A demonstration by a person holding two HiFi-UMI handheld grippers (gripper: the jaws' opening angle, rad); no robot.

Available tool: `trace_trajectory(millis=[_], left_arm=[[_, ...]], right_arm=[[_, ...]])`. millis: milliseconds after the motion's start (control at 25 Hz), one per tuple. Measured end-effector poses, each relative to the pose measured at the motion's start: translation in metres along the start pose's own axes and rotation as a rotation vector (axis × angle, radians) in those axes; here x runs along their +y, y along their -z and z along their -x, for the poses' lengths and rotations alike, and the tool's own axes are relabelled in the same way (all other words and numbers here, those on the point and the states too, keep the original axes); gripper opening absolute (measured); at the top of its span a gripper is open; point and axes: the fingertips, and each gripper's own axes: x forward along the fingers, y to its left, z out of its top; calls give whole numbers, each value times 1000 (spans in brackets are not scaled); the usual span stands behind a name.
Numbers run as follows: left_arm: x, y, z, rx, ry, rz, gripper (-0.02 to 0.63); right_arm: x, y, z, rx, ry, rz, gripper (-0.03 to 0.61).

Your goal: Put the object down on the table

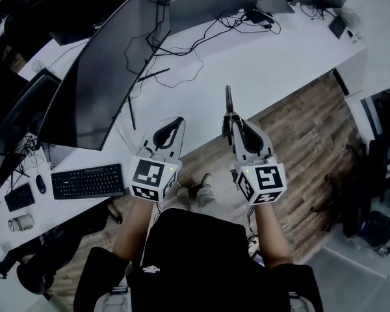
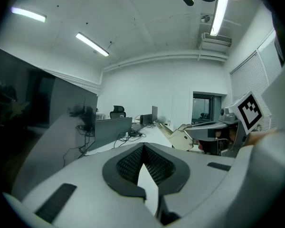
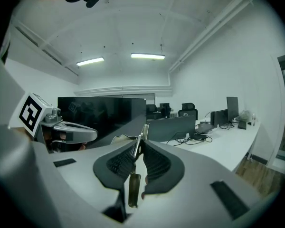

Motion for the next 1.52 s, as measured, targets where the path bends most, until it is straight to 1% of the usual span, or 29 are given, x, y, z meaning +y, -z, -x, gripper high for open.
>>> trace_trajectory(millis=[480, 840, 1520], left_arm=[[27, 47, -21, 82, -91, 76, 14], [42, 90, -24, 157, -140, 119, 14], [52, 143, -26, 236, -187, 176, 14]], right_arm=[[0, 47, -56, 130, -124, 20, 48], [9, 95, -89, 241, -215, 71, 48], [5, 174, -138, 438, -312, 254, 48]])
